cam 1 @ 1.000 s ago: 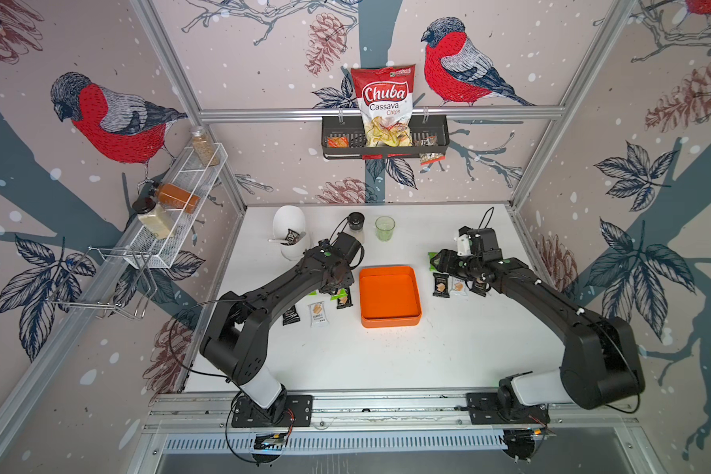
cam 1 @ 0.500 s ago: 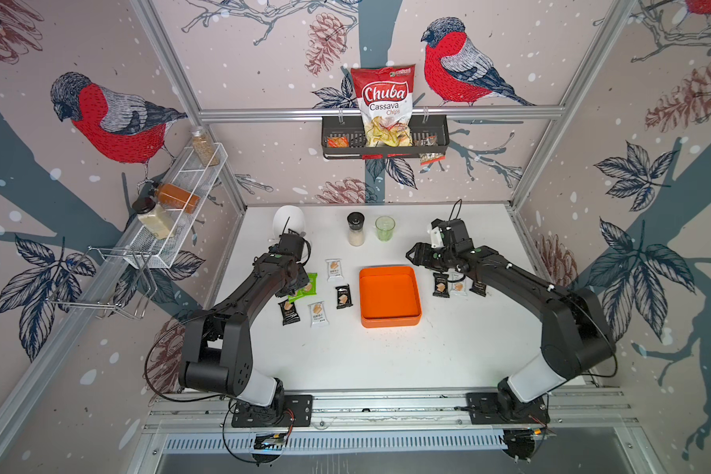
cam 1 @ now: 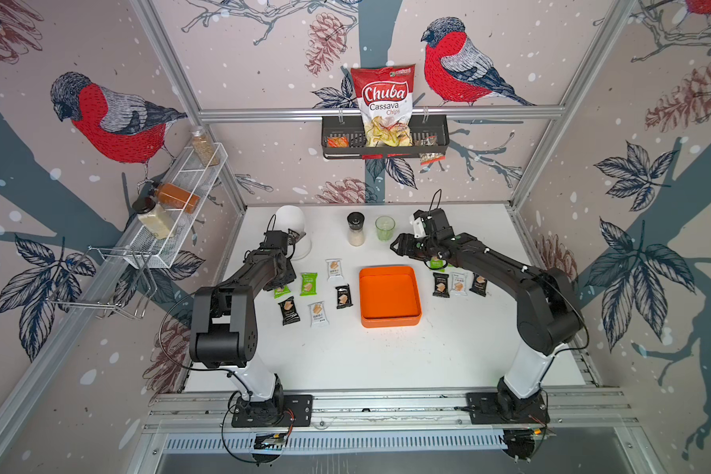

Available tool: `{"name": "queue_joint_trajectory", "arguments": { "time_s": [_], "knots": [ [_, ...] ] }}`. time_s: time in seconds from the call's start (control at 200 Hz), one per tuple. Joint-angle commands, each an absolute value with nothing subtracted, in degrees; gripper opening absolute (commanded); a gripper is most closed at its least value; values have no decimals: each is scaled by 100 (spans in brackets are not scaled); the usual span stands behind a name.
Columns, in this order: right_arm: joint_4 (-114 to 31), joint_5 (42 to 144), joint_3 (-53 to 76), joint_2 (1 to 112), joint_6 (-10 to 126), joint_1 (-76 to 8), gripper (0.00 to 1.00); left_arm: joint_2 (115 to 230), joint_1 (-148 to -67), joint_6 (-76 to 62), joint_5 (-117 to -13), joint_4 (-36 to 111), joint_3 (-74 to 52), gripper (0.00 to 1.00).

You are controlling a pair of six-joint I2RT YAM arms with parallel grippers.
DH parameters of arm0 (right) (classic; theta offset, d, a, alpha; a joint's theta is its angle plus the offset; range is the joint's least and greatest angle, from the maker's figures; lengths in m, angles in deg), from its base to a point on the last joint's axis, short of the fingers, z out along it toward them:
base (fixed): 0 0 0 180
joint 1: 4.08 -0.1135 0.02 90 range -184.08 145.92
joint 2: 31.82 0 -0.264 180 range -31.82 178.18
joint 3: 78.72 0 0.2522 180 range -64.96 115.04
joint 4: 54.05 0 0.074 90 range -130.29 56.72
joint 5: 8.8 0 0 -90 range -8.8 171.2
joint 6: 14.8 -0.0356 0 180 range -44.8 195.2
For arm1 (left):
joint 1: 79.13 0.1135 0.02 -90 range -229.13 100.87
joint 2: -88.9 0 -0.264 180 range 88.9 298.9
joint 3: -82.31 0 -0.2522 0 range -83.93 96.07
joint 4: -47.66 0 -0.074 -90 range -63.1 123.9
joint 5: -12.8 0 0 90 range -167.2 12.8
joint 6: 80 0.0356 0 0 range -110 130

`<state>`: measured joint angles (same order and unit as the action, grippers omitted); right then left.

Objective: Take the cookies out of the storage box
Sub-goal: Place the cookie at the center of the board.

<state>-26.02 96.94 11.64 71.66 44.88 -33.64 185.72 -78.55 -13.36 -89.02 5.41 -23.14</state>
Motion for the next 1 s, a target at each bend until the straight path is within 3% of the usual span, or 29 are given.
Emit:
{"name": "queue_joint_trajectory", "arguments": {
  "time_s": [0.0,0.18,0.41,0.735,0.991],
  "knots": [
    [-2439,9534,1263,7198,4439,-3375,68,18704,-7808,-995,-8898,894,-2311,43],
    [-2370,9351,1356,7185,4451,-3360,68,18893,-7781,-833,-8767,1042,-2289,46],
    [-2229,9166,1388,7078,4551,-3271,69,18851,-7765,-783,-8790,1002,-2211,65],
    [-2430,8636,758,6392,5108,-2435,69,17640,-7768,-838,-8446,1088,-2549,68],
    [-4461,7310,-897,5810,5855,-1952,69,16301,-7805,-834,-8292,2282,-3809,69]
  ]
}}
